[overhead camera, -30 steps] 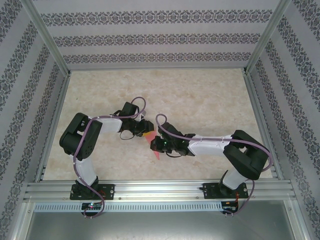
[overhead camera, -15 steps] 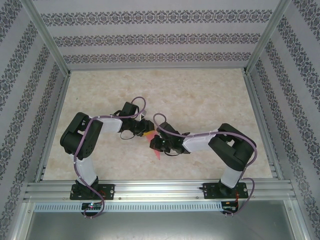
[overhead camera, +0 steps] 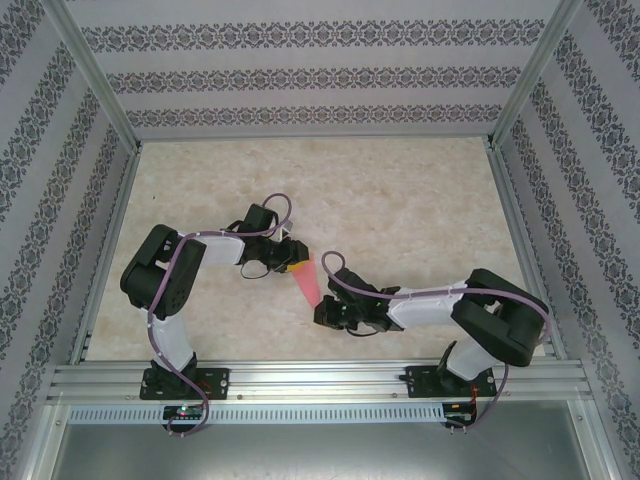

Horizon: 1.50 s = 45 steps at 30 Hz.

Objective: Fold a paper plane with a square sheet of paper (pick it up from the middle)
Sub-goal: Fold the wing for the fifth time at the center of the table.

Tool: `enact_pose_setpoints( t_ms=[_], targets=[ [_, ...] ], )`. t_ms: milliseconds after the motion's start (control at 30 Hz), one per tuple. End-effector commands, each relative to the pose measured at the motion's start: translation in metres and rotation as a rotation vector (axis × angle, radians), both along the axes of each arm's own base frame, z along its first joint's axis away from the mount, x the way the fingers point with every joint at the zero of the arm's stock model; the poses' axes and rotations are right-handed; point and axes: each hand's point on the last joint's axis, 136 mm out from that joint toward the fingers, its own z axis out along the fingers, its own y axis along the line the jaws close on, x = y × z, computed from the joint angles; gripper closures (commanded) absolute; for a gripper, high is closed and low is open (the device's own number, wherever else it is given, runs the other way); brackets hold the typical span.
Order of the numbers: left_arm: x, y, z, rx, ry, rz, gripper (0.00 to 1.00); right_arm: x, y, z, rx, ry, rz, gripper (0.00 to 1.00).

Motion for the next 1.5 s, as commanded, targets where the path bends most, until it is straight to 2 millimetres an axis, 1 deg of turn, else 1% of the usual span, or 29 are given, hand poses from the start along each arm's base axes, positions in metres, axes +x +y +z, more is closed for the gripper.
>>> enact_pose_setpoints(
  t_ms=[0,67,133,200,233,300,400,467,533,567,633,700,767,867,933,1033,1100,1300,1400,1467],
  targets=[
    [-0.001,0.017,-0.032,0.089,0.037,0.043,0.63,-0.009,-0.014,-0.001,-0.045,0.016,-0.003,0.9],
    [-0.001,0.017,-0.031,0.085,0.034,0.042,0.63,0.006,-0.004,0.018,-0.004,-0.039,-0.014,0.89],
    [0.0,0.017,-0.03,0.084,0.032,0.042,0.63,0.022,0.011,0.035,0.071,-0.08,-0.021,0.88],
    [-0.001,0.017,-0.031,0.083,0.036,0.042,0.62,0.038,0.022,0.045,0.125,-0.1,-0.044,0.88],
    [-0.001,0.017,-0.03,0.082,0.034,0.042,0.62,0.047,0.028,0.046,0.143,-0.104,-0.053,0.88],
    [-0.001,0.016,-0.03,0.077,0.037,0.041,0.62,0.059,0.033,0.042,0.134,-0.102,-0.069,0.89],
    [0.0,0.015,-0.028,0.073,0.034,0.034,0.62,0.066,0.033,0.027,0.107,-0.087,-0.087,0.9],
    [0.0,0.015,-0.026,0.071,0.031,0.035,0.62,0.064,0.031,0.013,0.089,-0.059,-0.09,0.89],
    [0.0,0.014,-0.025,0.068,0.03,0.032,0.62,0.056,0.031,0.002,0.087,-0.024,-0.072,0.9],
    [0.002,0.013,-0.023,0.06,0.025,0.027,0.61,0.052,0.028,-0.005,0.07,-0.01,-0.073,0.9],
    [0.003,0.006,-0.013,0.032,0.003,-0.011,0.57,0.044,0.021,-0.018,0.042,0.022,-0.075,0.91],
    [0.006,0.007,-0.001,0.052,-0.029,-0.039,0.55,0.038,0.013,-0.029,0.01,0.049,-0.086,0.94],
    [0.008,0.009,0.015,0.069,-0.073,-0.054,0.52,0.034,0.009,-0.036,-0.008,0.061,-0.091,0.97],
    [0.006,0.006,0.038,0.025,-0.103,-0.054,0.5,0.033,0.008,-0.039,-0.017,0.059,-0.099,0.99],
    [0.002,0.004,0.043,-0.007,-0.102,-0.052,0.5,0.035,0.009,-0.038,-0.017,0.056,-0.099,0.99],
    [-0.004,0.001,0.044,-0.057,-0.094,-0.048,0.5,0.036,0.011,-0.037,-0.016,0.051,-0.101,0.99],
    [-0.007,-0.001,0.041,-0.068,-0.082,-0.053,0.5,0.036,0.01,-0.037,-0.016,0.052,-0.104,0.99],
    [-0.009,0.001,0.019,-0.052,-0.051,-0.051,0.5,0.034,0.009,-0.04,-0.022,0.059,-0.106,1.0],
    [-0.002,0.013,0.007,0.032,-0.075,-0.006,0.51,0.03,0.007,-0.04,-0.025,0.064,-0.099,1.0],
    [0.007,0.021,0.003,0.068,-0.087,0.024,0.51,0.025,0.004,-0.042,-0.032,0.07,-0.095,1.0]
  ],
)
